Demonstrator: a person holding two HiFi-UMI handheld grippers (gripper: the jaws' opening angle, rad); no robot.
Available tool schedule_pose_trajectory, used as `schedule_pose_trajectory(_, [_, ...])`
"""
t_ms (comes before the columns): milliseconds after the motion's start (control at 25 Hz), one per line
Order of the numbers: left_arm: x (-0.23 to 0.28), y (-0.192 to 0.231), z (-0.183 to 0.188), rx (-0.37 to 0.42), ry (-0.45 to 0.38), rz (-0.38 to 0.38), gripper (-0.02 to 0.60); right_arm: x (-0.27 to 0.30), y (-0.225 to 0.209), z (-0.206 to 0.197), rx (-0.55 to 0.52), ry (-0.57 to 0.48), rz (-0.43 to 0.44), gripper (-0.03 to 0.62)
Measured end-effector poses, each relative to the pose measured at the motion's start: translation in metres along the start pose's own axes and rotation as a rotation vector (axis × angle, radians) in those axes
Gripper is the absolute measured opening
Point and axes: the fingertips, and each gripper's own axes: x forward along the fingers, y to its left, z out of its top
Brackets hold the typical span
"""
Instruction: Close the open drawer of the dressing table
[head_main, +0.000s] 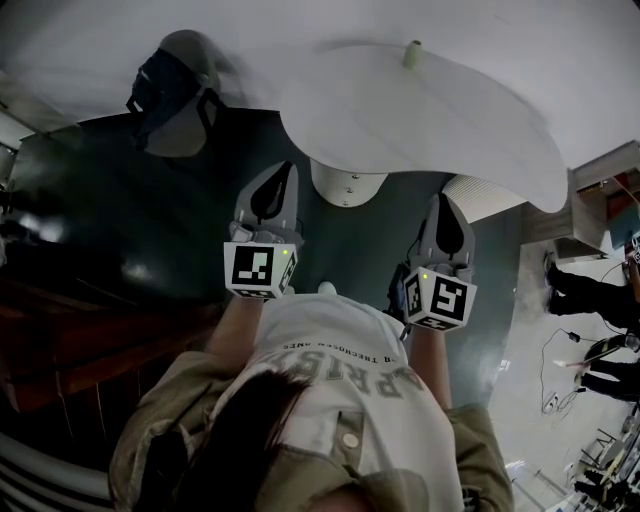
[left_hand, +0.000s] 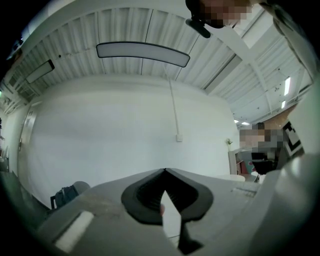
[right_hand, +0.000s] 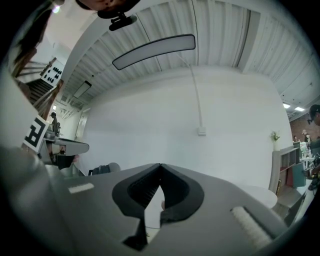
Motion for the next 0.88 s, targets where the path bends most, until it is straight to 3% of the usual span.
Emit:
schedule_pose_trajectory(520, [0.002, -0.007, 0.006, 0.072, -0.026, -0.03, 0.006, 0.0, 0.004, 0.009, -0.01, -0.052, -0.006, 0.005])
schedule_pose_trajectory(680, [0.002, -0.007, 0.009, 0.041, -0.028, -0.014, 0.006, 0.001, 0.006, 0.012, -0.039, -0.065, -0.016, 0.003])
schedule_pose_trajectory(880, [0.003, -0.006, 0.007, 0.076, -0.042, -0.022, 0.006, 0.002, 0.006, 0.01, -0.064, -0.061, -0.035, 0.002])
